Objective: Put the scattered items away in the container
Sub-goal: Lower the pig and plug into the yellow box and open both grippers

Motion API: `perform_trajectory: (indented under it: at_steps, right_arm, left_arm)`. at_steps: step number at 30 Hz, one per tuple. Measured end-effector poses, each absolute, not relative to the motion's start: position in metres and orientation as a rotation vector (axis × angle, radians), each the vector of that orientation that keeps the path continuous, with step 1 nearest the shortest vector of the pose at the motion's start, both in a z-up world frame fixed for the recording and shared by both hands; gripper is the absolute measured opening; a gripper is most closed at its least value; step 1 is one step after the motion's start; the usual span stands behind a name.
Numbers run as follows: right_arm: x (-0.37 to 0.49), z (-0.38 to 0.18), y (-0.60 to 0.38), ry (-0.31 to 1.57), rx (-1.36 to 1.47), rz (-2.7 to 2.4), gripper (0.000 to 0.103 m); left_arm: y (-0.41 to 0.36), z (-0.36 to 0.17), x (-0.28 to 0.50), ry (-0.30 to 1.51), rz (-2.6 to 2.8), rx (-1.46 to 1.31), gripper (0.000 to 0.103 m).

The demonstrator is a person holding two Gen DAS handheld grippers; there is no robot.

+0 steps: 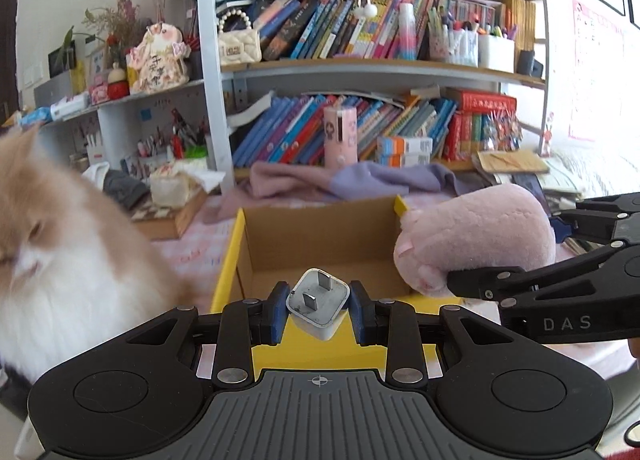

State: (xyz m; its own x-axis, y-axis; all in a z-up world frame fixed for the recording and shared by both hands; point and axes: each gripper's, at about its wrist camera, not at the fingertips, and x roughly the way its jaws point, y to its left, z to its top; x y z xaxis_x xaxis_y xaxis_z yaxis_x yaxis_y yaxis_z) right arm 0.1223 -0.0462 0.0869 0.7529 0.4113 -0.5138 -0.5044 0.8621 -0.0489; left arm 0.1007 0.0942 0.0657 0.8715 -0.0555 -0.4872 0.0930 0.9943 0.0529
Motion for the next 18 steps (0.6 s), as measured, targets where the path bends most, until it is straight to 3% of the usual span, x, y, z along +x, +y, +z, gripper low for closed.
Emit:
perform_trajectory:
  at_steps: [8, 18]
  right_arm:
    - [0.209, 0.079, -0.022, 0.519, -0.315, 0.537, 0.066]
    - [0.283, 0.02, 0.019, 0.652, -0.591, 0.693, 0.067]
  left_arm:
    - [0.095, 0.067, 0.176, 0.512, -0.07, 0.137, 0.03]
    - [0.094, 0.022, 0.268, 0.73, -0.116, 0.255, 0.03]
